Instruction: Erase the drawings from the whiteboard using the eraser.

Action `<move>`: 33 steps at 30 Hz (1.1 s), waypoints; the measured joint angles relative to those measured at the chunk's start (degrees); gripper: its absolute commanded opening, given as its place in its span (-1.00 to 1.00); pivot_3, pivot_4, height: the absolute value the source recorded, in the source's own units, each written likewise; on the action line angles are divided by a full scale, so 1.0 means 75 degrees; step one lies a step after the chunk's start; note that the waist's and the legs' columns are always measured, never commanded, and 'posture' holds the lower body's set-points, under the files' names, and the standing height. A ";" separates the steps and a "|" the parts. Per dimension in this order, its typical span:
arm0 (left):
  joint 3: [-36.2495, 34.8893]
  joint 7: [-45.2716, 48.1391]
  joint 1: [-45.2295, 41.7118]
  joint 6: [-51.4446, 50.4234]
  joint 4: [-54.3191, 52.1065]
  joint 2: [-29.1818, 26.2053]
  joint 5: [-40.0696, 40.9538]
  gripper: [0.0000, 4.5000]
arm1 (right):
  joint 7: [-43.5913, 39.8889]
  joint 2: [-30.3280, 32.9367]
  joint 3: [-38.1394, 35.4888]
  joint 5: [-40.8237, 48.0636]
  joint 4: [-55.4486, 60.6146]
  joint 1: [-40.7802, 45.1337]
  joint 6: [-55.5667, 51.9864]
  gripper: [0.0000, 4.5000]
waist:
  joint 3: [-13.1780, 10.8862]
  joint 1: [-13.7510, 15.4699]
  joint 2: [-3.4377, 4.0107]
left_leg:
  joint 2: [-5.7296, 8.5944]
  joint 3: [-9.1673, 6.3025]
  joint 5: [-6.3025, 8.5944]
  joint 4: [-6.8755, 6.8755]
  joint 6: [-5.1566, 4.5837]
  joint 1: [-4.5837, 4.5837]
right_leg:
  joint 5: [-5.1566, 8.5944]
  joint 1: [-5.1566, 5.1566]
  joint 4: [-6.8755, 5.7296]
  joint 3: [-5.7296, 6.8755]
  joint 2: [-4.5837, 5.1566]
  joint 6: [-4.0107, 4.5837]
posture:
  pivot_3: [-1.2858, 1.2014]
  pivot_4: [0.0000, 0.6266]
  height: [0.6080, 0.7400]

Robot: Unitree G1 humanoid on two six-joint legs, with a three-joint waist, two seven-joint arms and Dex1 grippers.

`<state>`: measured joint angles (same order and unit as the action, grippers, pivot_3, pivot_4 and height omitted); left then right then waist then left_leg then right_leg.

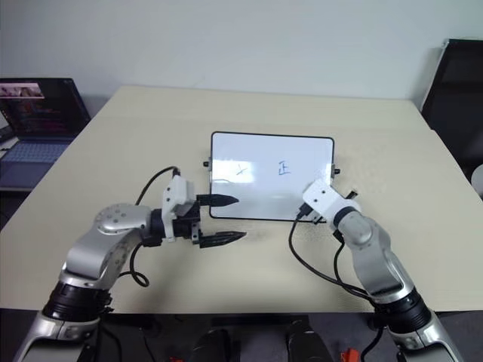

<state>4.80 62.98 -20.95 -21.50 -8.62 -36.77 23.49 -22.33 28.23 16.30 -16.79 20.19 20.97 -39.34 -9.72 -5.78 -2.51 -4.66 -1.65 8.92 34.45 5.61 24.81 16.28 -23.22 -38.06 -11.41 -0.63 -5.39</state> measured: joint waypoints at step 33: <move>-0.1378 -0.2320 0.1232 -0.0453 -0.0992 0.0429 0.0451 1.00 | -0.0942 -0.1239 -0.2064 0.2987 0.0979 -0.1500 0.1671 -0.51 | -0.0010 -0.0021 -0.0006 | -0.0002 -0.0011 0.0027 -0.0067 0.0032 0.0008 | 0.0052 -0.0012 0.0000 0.0019 0.0000 0.0007 | 0.03 -0.52 1.00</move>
<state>-5.53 45.58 -11.71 -24.90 -16.06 -33.55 26.87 -29.40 18.94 0.82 5.61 27.54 9.72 -26.80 -9.80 -5.93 -2.56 -4.68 -1.73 9.12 33.94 5.86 24.86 16.68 -23.31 -38.06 -11.27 -0.63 -5.34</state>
